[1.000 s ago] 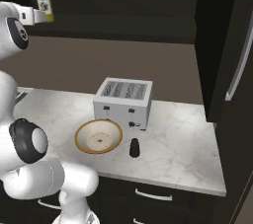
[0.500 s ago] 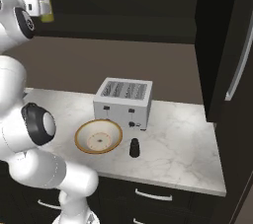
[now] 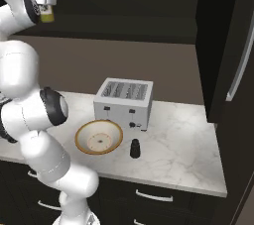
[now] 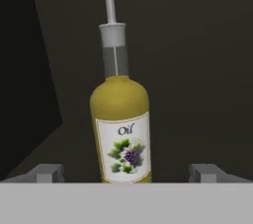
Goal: Retrieve the bottle and the shaker from the cabinet and place them next to the mixing bowl on the counter. Then add garlic from the fridge to the mixing bowl.
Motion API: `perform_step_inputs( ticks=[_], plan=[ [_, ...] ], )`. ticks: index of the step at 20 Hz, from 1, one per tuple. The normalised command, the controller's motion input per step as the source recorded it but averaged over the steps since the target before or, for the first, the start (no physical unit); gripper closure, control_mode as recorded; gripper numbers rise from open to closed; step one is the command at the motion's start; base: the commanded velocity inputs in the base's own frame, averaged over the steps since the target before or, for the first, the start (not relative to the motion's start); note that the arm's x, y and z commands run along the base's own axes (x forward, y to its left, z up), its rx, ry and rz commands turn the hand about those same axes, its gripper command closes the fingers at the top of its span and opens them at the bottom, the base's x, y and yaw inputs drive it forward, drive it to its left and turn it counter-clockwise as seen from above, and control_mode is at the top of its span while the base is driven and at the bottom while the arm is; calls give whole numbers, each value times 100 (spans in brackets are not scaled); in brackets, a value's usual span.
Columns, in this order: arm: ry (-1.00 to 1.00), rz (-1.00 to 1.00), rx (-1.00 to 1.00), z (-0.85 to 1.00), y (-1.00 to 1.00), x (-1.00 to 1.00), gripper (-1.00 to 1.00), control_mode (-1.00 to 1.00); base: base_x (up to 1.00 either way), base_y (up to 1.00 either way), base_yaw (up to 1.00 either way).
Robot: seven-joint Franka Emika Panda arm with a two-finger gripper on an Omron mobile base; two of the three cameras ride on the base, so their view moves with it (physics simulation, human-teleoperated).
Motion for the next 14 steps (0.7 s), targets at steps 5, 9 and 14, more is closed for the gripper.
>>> perform_step_inputs(
  ticks=[5,9,14],
  plan=[
    [4,0,-1,2,11,25,-100,-100,0,0,0],
    [3,0,0,0,5,26,-100,-100,0,0,0],
    [5,0,0,-2,12,28,-100,-100,0,0,0]
  ],
)
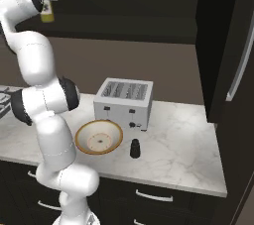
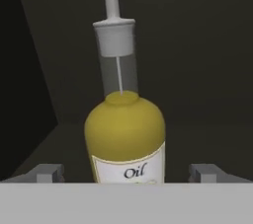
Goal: Retrieve the bottle and the shaker from the cabinet and place them next to the mixing bowl on the counter. Then add garlic from the fridge to the mixing bowl.
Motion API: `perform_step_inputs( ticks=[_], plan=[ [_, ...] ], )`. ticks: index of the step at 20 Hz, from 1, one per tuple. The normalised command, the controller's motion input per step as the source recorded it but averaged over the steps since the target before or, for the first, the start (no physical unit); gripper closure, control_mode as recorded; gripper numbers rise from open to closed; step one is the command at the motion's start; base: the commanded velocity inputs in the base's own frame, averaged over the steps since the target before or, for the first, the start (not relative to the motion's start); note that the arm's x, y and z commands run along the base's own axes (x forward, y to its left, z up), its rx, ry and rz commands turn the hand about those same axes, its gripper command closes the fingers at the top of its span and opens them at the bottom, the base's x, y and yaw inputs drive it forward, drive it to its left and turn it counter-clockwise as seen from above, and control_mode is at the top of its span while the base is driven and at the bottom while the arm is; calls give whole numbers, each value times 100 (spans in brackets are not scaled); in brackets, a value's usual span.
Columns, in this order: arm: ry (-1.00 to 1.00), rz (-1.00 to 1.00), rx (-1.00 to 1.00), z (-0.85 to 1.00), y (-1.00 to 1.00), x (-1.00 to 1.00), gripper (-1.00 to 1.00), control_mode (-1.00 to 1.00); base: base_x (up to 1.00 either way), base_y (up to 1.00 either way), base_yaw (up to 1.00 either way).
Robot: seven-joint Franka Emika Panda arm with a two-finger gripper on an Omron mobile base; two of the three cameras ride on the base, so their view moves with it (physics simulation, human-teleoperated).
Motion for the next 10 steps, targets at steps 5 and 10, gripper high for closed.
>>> perform_step_inputs(
  ticks=[5,10],
  plan=[
    [5,0,0,-1,1,26,-100,-100,0,0,0],
    [4,0,0,0,0,22,-100,-100,0,0,0]
  ],
)
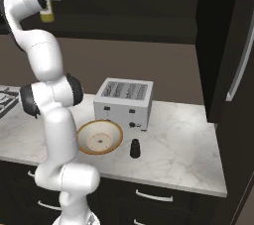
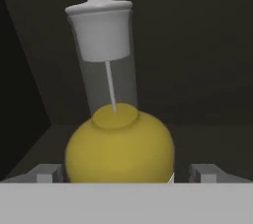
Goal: Retrieve the bottle and the shaker from the cabinet and place them next to the mixing bowl on the counter. Then add garlic from the fridge to the mixing bowl.
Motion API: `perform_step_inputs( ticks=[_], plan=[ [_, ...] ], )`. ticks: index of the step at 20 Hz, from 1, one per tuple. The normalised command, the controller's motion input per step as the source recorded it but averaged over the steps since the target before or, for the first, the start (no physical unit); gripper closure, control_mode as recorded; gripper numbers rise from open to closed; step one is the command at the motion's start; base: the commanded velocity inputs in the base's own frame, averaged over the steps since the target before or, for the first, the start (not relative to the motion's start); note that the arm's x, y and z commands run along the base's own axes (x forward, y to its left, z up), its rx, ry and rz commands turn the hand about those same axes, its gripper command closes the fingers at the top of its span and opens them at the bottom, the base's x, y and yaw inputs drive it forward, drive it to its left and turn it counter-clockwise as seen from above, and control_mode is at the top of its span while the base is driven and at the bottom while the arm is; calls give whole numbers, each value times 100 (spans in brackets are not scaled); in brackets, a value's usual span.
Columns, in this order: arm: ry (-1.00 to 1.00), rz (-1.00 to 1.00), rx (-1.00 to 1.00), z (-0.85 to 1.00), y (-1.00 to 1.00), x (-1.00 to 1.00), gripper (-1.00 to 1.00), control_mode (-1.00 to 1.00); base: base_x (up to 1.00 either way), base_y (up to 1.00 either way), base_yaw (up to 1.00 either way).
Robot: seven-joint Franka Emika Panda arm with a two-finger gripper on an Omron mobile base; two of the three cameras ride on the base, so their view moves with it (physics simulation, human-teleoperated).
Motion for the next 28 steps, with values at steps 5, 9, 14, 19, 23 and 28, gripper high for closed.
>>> perform_step_inputs(
  ticks=[5,9,14,19,23,28],
  plan=[
    [5,0,0,-6,4,17,100,-100,0,0,0],
    [1,0,0,-2,0,7,100,-100,0,0,0],
    [0,0,0,0,0,0,100,-100,0,0,0],
    [0,0,0,-7,0,-5,100,-100,0,0,0],
    [0,1,0,-2,-4,-38,100,-100,0,0,0],
    [-3,7,0,-2,3,-86,100,-100,0,0,0]
  ],
)
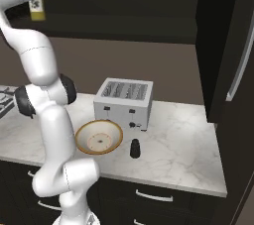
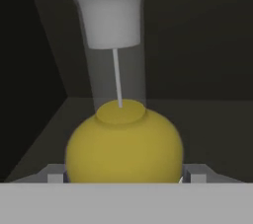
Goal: Retrieve the bottle and the shaker from the cabinet and place them next to the mixing bowl on the counter. Then add garlic from the fridge to the mixing bowl.
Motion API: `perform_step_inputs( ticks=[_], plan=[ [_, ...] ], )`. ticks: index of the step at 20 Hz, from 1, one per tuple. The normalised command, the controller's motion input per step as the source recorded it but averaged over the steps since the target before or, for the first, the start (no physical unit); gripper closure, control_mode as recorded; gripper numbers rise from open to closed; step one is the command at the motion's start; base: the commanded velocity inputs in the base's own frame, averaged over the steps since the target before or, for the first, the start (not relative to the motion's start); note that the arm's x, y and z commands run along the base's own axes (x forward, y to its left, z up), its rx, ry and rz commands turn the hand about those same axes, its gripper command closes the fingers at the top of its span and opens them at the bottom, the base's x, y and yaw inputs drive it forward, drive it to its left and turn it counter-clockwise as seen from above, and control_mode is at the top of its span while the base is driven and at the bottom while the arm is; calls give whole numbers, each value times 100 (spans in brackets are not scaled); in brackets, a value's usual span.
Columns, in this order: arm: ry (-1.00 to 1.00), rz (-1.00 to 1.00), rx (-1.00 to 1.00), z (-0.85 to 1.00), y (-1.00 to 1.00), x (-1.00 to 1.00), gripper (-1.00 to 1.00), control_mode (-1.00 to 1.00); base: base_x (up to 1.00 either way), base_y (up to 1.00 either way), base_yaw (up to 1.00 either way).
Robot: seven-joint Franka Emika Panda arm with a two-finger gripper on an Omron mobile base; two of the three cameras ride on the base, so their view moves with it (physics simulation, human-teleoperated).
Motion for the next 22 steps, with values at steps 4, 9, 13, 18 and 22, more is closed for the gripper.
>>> perform_step_inputs(
  ticks=[4,9,13,18,22],
  plan=[
    [-16,13,0,-33,0,-100,100,-100,0,0,0],
    [-27,6,8,-44,-20,-100,100,-100,0,0,0],
    [-27,1,10,-41,-35,-100,100,-100,0,0,0],
    [-19,0,5,-46,-31,-100,100,-100,0,0,0],
    [-15,1,8,-39,-37,-100,100,-100,0,0,0]
  ],
)
